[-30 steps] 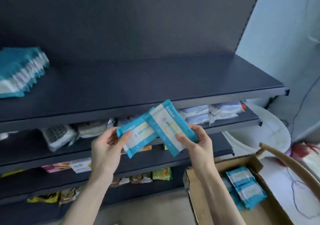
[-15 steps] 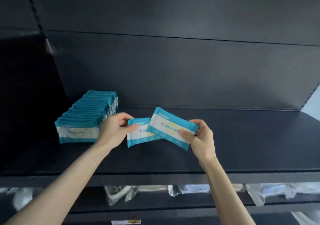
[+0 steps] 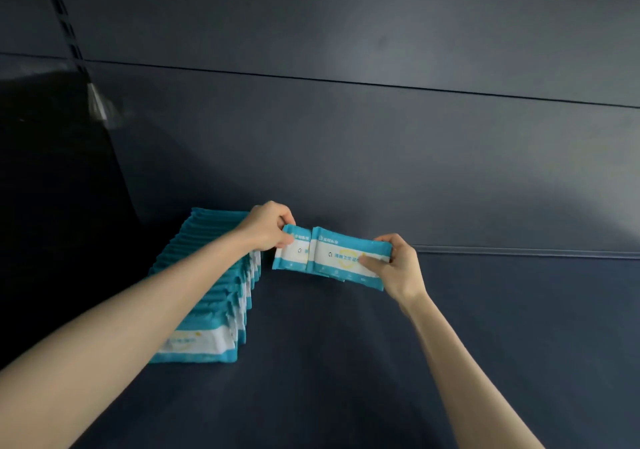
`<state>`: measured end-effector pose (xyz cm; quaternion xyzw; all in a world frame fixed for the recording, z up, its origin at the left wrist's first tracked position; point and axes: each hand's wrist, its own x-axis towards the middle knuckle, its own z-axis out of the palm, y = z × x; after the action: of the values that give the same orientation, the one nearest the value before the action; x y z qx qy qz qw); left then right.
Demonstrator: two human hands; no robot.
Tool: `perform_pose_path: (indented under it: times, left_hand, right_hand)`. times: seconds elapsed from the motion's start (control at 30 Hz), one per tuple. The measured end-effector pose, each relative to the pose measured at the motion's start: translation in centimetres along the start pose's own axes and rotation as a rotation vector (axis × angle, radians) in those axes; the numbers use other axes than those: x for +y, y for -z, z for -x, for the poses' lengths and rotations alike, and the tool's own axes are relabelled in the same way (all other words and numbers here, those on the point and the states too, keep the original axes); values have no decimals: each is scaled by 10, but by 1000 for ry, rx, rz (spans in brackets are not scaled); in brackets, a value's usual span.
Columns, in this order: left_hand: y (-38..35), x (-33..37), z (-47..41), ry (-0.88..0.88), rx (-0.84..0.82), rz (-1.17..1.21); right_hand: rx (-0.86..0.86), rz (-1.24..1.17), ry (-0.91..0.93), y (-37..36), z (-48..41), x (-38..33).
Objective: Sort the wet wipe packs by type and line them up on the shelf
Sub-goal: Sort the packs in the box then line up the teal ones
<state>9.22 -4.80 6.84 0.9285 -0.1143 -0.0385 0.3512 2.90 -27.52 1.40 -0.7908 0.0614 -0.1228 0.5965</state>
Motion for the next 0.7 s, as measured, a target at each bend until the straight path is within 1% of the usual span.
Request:
perform_pose_path:
  times: [0.1,0.2,0.33,0.53,0.63,0.7]
  left_hand:
    - [7,-2,-17,16,-96,-66]
    - [10,-2,-28,17,-130,-123]
    - [3,-4,-38,-12,-70,-169]
    - [-5,-15,-48,-75,40,-272]
    - [-4,-14,-47,-131,81,-379]
    - [-3,-12,-47,-171,108,-459]
  right_hand:
    - [-34,84,30,-14,-24,1]
    - [-38,188,63,-29,-41,4]
    - [-82,130,51,-46,-55,8]
    - [-31,121,111,-57,-63,14]
    - [-28,191,172,-59,-64,12]
    - [-20,281,197,-60,-65,11]
